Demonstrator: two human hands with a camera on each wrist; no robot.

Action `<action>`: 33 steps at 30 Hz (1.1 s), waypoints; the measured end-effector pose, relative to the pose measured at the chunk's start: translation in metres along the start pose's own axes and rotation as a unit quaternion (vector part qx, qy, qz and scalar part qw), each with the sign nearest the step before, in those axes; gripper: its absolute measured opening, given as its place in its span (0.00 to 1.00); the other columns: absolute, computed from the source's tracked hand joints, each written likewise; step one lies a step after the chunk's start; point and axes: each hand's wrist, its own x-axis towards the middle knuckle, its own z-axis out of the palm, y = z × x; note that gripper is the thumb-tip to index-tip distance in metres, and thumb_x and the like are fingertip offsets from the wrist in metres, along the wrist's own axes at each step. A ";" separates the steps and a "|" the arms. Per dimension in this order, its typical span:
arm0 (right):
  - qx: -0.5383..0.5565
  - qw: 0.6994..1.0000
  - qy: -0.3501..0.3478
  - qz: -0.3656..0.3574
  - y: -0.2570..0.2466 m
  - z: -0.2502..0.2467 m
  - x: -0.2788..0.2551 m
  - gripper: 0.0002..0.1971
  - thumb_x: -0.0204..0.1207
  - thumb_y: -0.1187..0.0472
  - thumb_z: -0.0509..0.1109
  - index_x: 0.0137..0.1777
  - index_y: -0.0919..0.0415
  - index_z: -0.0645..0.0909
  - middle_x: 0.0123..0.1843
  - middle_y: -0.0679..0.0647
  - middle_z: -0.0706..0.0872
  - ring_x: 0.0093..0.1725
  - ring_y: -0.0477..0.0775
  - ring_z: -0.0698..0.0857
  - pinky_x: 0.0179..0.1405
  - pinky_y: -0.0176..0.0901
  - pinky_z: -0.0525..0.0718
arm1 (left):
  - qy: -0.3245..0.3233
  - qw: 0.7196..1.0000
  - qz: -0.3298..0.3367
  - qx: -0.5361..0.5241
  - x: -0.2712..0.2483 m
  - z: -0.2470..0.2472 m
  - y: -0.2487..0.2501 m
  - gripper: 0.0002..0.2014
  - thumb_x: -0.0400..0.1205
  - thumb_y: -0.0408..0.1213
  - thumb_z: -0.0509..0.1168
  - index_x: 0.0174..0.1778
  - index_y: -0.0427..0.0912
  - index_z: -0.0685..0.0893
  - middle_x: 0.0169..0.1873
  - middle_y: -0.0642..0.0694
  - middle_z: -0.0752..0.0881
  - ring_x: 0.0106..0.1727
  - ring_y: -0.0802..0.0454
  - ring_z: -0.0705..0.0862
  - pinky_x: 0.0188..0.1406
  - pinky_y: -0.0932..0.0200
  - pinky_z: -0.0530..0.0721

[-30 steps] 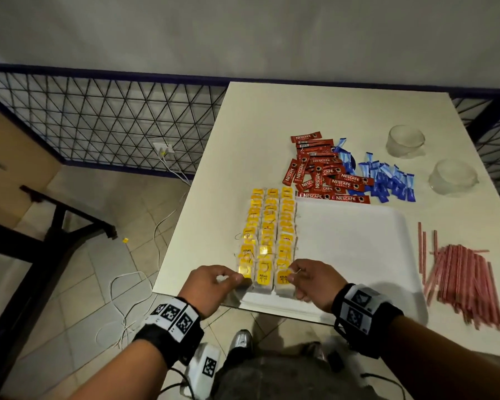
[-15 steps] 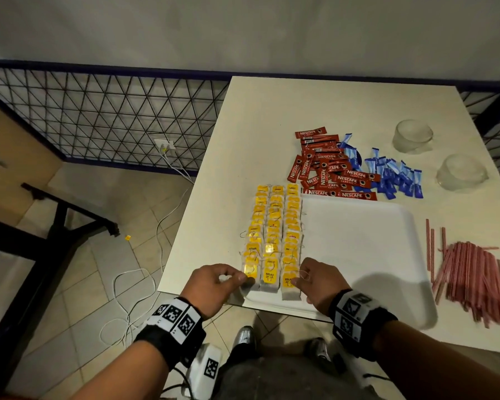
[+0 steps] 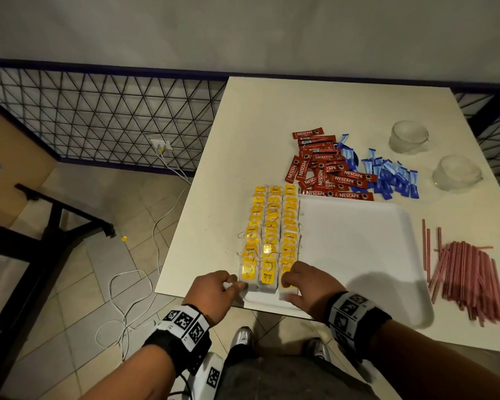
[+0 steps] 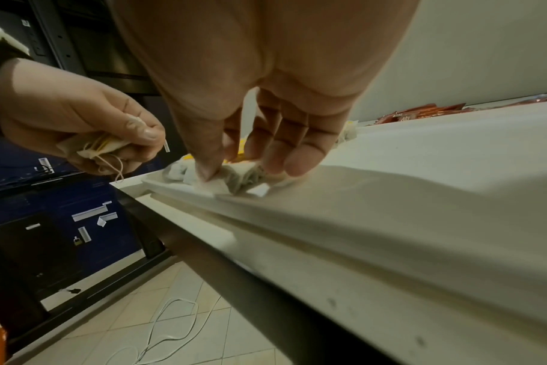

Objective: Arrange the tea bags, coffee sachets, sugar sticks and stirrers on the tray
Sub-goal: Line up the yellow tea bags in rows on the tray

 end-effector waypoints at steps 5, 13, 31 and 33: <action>-0.006 1.000 0.007 0.007 -0.002 -0.001 -0.003 0.16 0.80 0.44 0.63 0.63 0.49 0.75 0.60 0.47 0.73 0.58 0.52 0.77 0.53 0.42 0.74 | -0.002 0.999 -0.001 -0.044 -0.003 -0.011 0.008 0.20 0.78 0.55 0.69 0.29 0.43 0.78 0.25 0.50 0.83 0.33 0.51 0.83 0.35 0.60 0.78; 0.196 0.966 0.133 -0.106 -0.051 -0.053 0.001 0.12 0.78 0.59 0.69 0.60 0.50 0.82 0.47 0.42 0.82 0.39 0.32 0.77 0.45 0.29 0.74 | -0.161 0.829 -0.194 -0.499 0.004 -0.024 0.051 0.44 0.71 0.79 0.43 0.38 0.43 0.89 0.28 0.39 0.80 0.25 0.46 0.76 0.20 0.67 0.68; 0.285 0.951 0.119 -0.010 -0.047 -0.079 -0.001 0.12 0.74 0.62 0.69 0.35 0.45 0.72 0.29 0.46 0.74 0.30 0.48 0.72 0.35 0.41 0.74 | -0.129 0.821 -0.140 -0.538 0.015 -0.022 0.068 0.36 0.77 0.73 0.47 0.39 0.39 0.77 0.25 0.45 0.76 0.21 0.49 0.71 0.19 0.66 0.59; 0.275 0.953 0.126 -0.017 -0.043 -0.087 0.001 0.12 0.74 0.63 0.68 0.36 0.44 0.73 0.32 0.45 0.76 0.32 0.49 0.74 0.38 0.43 0.77 | -0.085 0.844 -0.119 -0.515 0.014 -0.027 0.062 0.33 0.82 0.67 0.47 0.38 0.38 0.76 0.24 0.46 0.76 0.19 0.51 0.69 0.19 0.66 0.58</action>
